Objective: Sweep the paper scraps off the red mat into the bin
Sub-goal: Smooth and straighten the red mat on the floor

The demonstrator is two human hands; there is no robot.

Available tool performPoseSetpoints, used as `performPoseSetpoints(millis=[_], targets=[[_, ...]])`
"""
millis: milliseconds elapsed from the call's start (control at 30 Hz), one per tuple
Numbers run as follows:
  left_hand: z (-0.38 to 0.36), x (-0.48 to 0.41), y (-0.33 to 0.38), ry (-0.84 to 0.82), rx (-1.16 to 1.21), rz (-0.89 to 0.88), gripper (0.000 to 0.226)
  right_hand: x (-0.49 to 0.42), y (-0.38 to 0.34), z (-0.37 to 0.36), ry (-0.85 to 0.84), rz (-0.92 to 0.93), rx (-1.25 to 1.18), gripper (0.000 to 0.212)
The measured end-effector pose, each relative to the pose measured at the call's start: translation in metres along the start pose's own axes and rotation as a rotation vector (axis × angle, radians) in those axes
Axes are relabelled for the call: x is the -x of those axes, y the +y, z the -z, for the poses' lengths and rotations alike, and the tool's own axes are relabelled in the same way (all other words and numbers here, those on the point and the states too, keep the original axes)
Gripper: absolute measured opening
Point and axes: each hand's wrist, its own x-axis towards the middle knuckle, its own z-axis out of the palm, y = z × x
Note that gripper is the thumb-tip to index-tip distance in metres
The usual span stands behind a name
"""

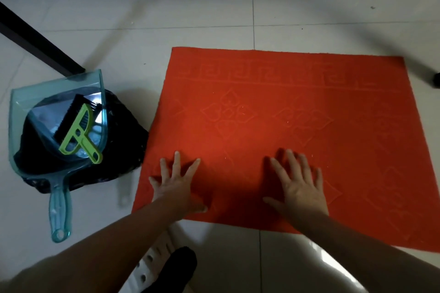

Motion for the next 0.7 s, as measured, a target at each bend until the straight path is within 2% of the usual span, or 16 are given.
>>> performPoseSetpoints(millis=[67, 167, 700], targets=[[-0.001, 0.000, 0.001, -0.025, 0.002, 0.013, 0.127, -0.005, 0.014, 0.001, -0.103, -0.099, -0.006, 0.103], [-0.006, 0.002, 0.002, -0.029, 0.015, 0.025, 0.129, -0.008, 0.018, 0.000, -0.179, -0.108, -0.031, 0.104], [-0.023, 0.006, 0.000, -0.015, 0.069, 0.017, 0.128, -0.012, 0.027, 0.017, -0.294, -0.038, 0.040, 0.107]])
